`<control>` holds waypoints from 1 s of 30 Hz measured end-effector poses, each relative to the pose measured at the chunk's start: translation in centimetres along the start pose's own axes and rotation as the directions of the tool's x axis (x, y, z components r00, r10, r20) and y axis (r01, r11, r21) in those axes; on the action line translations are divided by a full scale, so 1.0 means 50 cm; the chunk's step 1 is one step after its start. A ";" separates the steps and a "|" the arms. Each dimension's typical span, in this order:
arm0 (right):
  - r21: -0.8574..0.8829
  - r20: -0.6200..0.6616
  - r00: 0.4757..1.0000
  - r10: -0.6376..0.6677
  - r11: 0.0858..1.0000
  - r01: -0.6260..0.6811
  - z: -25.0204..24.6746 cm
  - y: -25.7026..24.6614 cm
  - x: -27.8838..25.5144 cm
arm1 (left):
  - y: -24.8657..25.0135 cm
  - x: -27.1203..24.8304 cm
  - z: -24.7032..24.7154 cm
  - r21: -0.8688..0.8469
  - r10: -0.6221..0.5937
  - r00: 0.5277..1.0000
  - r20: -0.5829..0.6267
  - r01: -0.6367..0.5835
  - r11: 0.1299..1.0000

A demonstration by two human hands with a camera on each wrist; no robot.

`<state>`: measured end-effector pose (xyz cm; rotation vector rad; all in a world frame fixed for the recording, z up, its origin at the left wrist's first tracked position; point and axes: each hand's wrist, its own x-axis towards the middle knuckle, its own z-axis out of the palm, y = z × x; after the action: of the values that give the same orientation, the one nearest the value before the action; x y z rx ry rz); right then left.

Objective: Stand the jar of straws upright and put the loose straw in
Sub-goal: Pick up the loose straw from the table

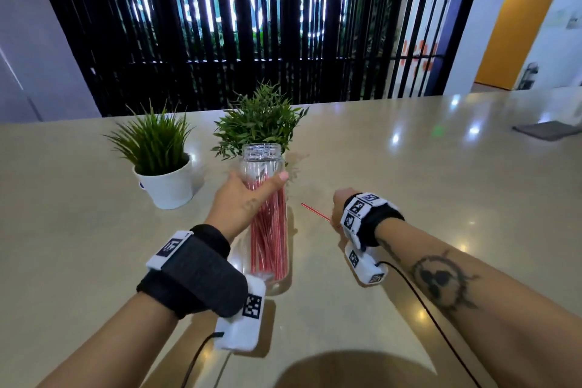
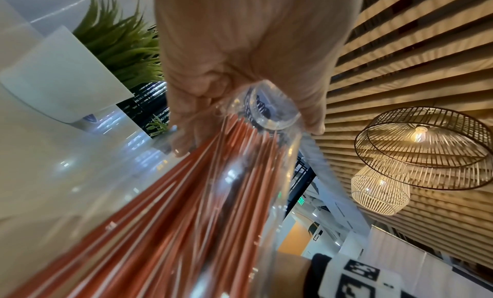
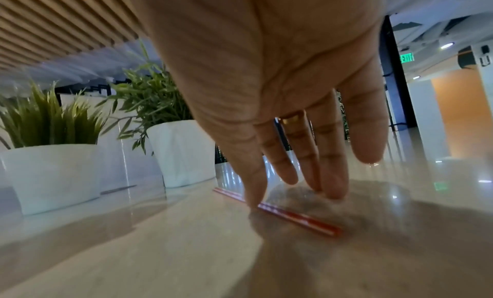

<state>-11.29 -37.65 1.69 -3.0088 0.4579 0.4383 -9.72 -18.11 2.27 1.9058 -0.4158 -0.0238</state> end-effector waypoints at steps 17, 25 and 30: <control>0.139 0.006 1.000 0.019 0.990 -0.019 0.044 -0.005 0.070 | -0.006 0.002 0.027 0.017 -0.079 0.994 -0.074 0.081 0.997; 0.644 -0.173 0.961 -0.214 0.714 0.274 0.012 0.021 0.060 | -0.008 0.008 0.012 0.011 -0.073 0.994 -0.085 0.074 0.997; 0.811 -0.340 0.896 -0.286 0.392 0.434 -0.035 0.038 -0.009 | -0.005 0.014 -0.005 -0.009 -0.037 0.994 -0.099 0.036 0.999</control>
<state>-11.82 -39.52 3.44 -1.9906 -0.0319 -0.0838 -8.92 -17.99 2.25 1.8989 -0.3132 0.0456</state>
